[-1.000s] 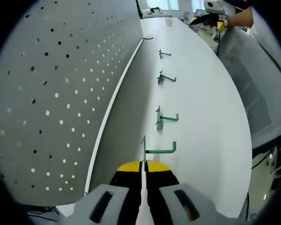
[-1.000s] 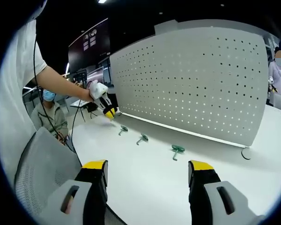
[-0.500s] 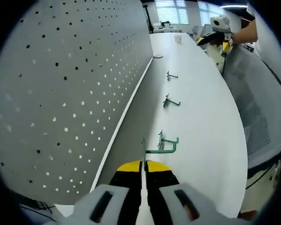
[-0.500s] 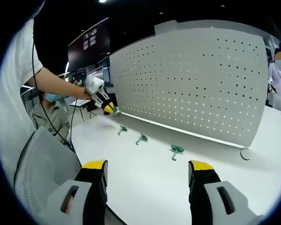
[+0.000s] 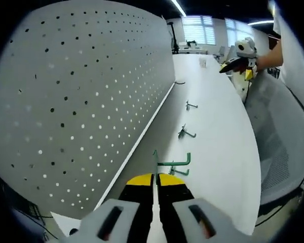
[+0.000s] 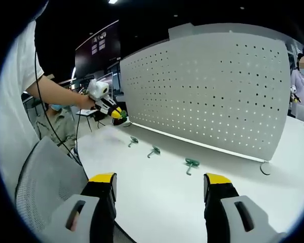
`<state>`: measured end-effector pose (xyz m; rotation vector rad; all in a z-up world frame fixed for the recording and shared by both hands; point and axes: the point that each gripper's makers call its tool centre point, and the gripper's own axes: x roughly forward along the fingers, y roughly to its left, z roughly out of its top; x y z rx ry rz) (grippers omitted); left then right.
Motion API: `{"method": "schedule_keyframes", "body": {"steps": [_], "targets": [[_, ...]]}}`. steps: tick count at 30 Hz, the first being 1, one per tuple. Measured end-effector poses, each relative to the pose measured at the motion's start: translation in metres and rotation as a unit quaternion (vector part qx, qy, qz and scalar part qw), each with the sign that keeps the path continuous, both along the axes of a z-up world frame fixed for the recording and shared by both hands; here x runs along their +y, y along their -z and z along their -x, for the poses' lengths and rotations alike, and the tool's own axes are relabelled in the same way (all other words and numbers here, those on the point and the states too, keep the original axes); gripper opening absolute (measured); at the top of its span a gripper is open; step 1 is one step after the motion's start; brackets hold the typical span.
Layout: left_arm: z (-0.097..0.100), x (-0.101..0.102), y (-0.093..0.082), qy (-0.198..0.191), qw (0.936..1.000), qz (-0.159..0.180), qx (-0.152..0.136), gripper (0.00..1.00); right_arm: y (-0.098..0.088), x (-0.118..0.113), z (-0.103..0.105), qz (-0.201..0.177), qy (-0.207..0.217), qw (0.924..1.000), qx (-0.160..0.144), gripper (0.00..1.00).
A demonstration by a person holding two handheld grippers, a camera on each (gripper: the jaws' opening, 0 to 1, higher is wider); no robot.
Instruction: Insert the hook assembly into the mounting plate slot until the hook locks in place.
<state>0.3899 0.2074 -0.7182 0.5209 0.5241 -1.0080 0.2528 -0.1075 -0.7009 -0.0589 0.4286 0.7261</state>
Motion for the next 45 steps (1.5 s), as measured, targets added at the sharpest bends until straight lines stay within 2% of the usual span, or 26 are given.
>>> {"method": "schedule_keyframes", "body": {"steps": [12, 16, 18, 26, 33, 35, 36, 38, 39, 42, 45], "targets": [[0.008, -0.011, -0.021, -0.036, 0.9976, 0.054, -0.024, 0.01, -0.003, -0.001, 0.0, -0.006, 0.004, 1.0, -0.006, 0.68], [0.008, -0.017, -0.033, -0.056, 0.9934, 0.096, -0.031, 0.01, -0.004, -0.001, 0.0, -0.006, 0.002, 1.0, -0.008, 0.68], [0.01, -0.018, -0.032, -0.056, 0.9941, 0.087, -0.035, 0.01, -0.004, 0.0, 0.001, -0.005, 0.001, 0.9999, -0.009, 0.68], [0.022, -0.028, -0.052, -0.069, 0.9882, 0.124, -0.057, 0.02, -0.006, -0.001, 0.001, -0.01, 0.003, 0.9999, -0.012, 0.68], [0.027, -0.035, -0.08, -0.099, 0.9766, 0.174, -0.079, 0.02, -0.008, 0.0, 0.001, -0.015, 0.002, 0.9998, -0.015, 0.68], [0.03, -0.039, -0.086, -0.095, 0.9765, 0.17, -0.093, 0.02, -0.008, 0.0, 0.001, -0.015, 0.002, 0.9998, -0.015, 0.68], [0.031, -0.043, -0.091, -0.095, 0.9735, 0.185, -0.094, 0.02, -0.008, 0.0, 0.001, -0.015, 0.002, 0.9998, -0.015, 0.68], [0.032, -0.046, -0.097, -0.1, 0.9704, 0.196, -0.099, 0.02, -0.008, 0.001, 0.001, -0.016, 0.001, 0.9998, -0.015, 0.68], [0.033, -0.049, -0.104, -0.106, 0.9657, 0.214, -0.102, 0.02, -0.008, 0.0, 0.001, -0.015, 0.001, 0.9998, -0.015, 0.68], [0.038, -0.055, -0.112, -0.108, 0.9626, 0.225, -0.106, 0.02, -0.01, 0.0, 0.001, -0.021, 0.003, 0.9996, -0.017, 0.68], [0.041, -0.06, -0.12, -0.12, 0.9552, 0.252, -0.099, 0.02, -0.01, 0.0, 0.001, -0.021, 0.003, 0.9996, -0.018, 0.68]]}}
